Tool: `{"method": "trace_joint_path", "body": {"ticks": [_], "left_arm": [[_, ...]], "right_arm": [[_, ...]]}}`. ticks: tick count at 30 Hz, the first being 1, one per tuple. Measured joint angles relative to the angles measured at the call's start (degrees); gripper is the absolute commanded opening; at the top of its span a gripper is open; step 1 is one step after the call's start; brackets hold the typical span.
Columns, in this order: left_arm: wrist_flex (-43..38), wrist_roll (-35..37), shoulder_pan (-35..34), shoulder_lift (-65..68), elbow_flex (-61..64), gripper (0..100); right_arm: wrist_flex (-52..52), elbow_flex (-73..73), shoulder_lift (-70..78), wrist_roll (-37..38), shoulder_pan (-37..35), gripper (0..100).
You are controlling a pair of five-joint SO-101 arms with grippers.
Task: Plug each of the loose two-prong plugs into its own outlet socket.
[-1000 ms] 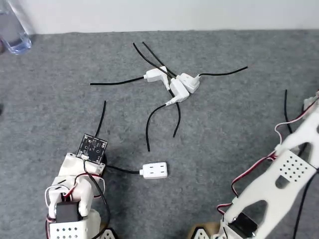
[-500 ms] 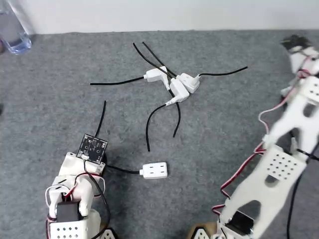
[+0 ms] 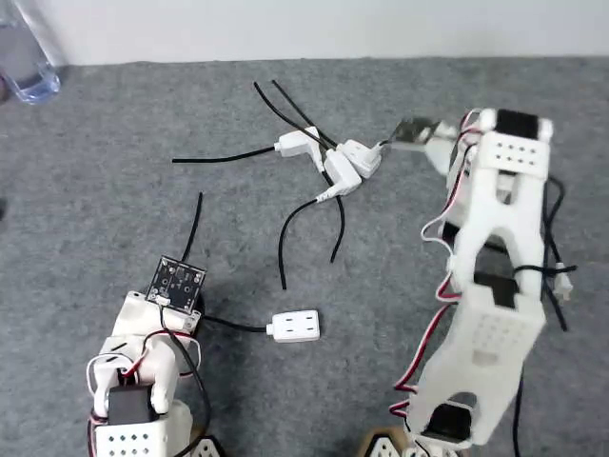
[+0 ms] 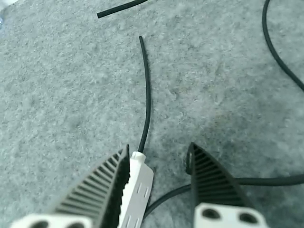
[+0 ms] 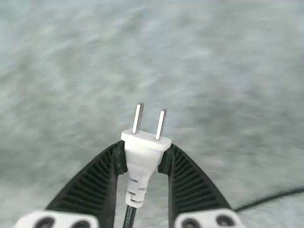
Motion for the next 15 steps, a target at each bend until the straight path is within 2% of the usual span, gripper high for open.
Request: {"method": "trace_joint_path", "body": {"ticks": [7, 15], "left_arm": [[0.00, 0.00, 0.00, 0.00, 0.00, 19], [0.00, 0.00, 0.00, 0.00, 0.00, 19]], "right_arm": [[-1.49, 22.86, -14.95, 1.93, -0.26, 1.0], [-16.62, 52.48, -31.56, 1.93, -5.27, 1.0]]}}
